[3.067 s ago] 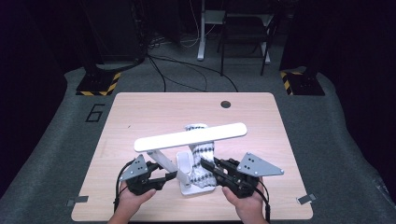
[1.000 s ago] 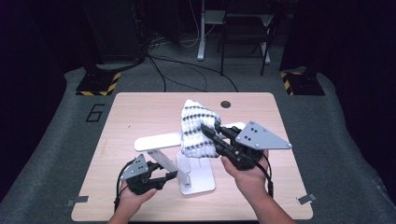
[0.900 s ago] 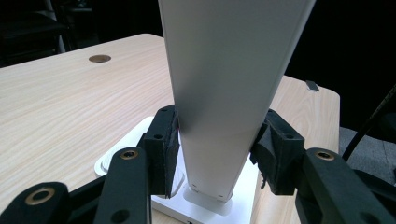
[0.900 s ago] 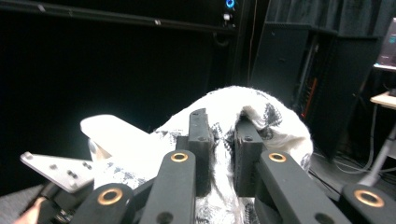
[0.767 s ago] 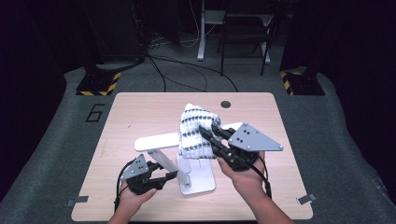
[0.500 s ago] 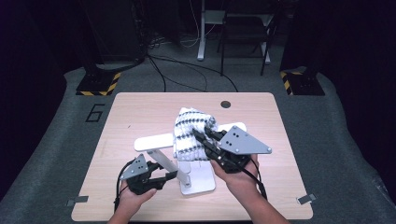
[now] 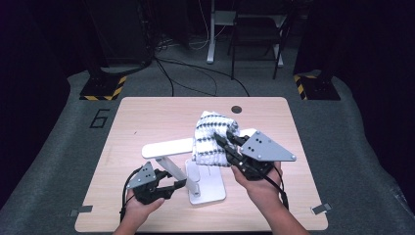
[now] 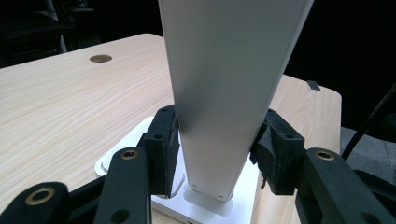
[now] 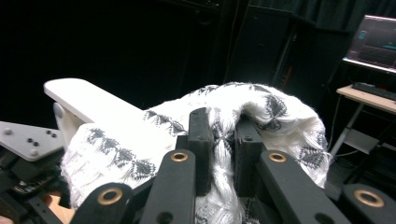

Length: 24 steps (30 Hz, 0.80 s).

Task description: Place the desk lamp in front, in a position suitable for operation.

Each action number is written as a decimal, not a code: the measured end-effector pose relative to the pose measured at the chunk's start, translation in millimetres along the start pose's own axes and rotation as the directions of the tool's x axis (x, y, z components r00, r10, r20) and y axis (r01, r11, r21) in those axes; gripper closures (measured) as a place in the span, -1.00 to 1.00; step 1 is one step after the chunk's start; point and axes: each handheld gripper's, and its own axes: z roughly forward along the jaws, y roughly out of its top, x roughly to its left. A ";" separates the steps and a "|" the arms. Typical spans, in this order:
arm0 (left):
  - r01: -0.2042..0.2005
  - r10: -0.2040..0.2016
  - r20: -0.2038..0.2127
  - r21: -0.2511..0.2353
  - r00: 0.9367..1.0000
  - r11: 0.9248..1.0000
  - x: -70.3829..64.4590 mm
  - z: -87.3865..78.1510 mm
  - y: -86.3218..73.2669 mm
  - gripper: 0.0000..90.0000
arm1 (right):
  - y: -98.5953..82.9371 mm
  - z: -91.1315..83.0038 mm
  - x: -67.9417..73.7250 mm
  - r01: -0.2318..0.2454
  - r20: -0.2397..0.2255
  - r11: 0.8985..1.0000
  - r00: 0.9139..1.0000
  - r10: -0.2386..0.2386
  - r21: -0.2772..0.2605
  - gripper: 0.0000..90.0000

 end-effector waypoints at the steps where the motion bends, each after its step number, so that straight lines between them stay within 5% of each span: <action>1: 0.000 0.000 -0.001 0.000 1.000 1.000 0.1 0.0 0.0 0.19 | -0.2 -1.5 -1.9 0.005 0.011 1.000 1.000 -0.005 0.003 0.80; 24: -0.001 0.001 0.000 0.002 1.000 1.000 0.2 0.0 0.0 0.19 | -8.3 -36.8 -41.5 -0.028 0.139 0.999 0.990 0.024 0.029 0.80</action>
